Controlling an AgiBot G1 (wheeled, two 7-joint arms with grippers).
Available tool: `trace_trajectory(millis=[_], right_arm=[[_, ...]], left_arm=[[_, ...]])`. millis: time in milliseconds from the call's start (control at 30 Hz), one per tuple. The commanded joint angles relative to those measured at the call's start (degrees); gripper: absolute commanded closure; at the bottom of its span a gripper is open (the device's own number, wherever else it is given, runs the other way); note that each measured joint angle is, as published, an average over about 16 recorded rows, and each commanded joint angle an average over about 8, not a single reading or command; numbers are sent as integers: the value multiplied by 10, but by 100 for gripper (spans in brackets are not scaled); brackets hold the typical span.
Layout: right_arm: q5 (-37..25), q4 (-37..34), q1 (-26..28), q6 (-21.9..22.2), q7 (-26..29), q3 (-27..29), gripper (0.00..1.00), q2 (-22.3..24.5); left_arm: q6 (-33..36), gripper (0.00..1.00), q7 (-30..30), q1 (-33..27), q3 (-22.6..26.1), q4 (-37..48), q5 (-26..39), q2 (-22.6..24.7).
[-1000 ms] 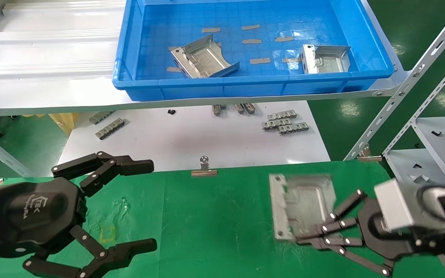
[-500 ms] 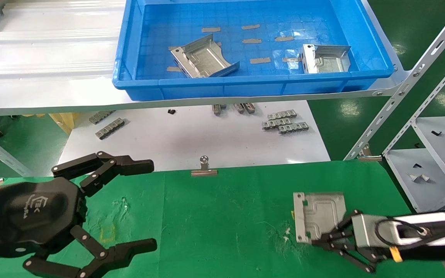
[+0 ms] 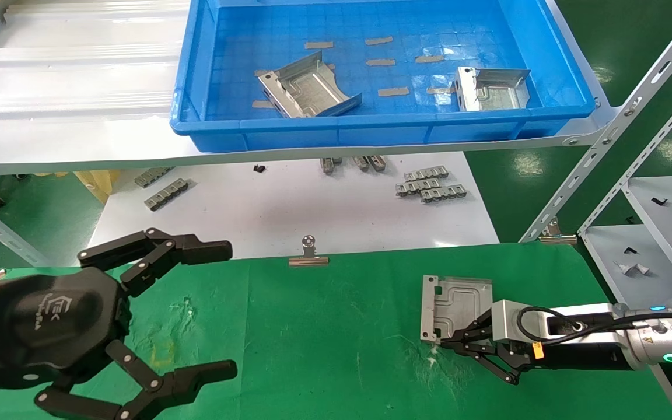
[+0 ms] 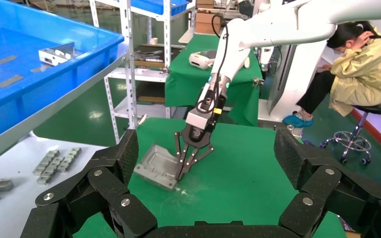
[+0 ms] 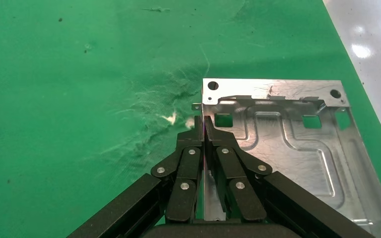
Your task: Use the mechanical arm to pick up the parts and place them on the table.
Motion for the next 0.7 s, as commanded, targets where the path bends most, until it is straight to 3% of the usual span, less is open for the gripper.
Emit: trace_trajectory(millis=[33,400,700], right_arm=[[-1,-22,2,-3,-10,0,0,-10],[5,-79,32,-56,-39,3,0,-20],[39,-84,73,-132,11,16,0,-3]], left_arm=[[0,0,0,0,0,0,0,0],[0,0,0,0,0,0,0,0],[0,0,0,0,0,0,0,0]])
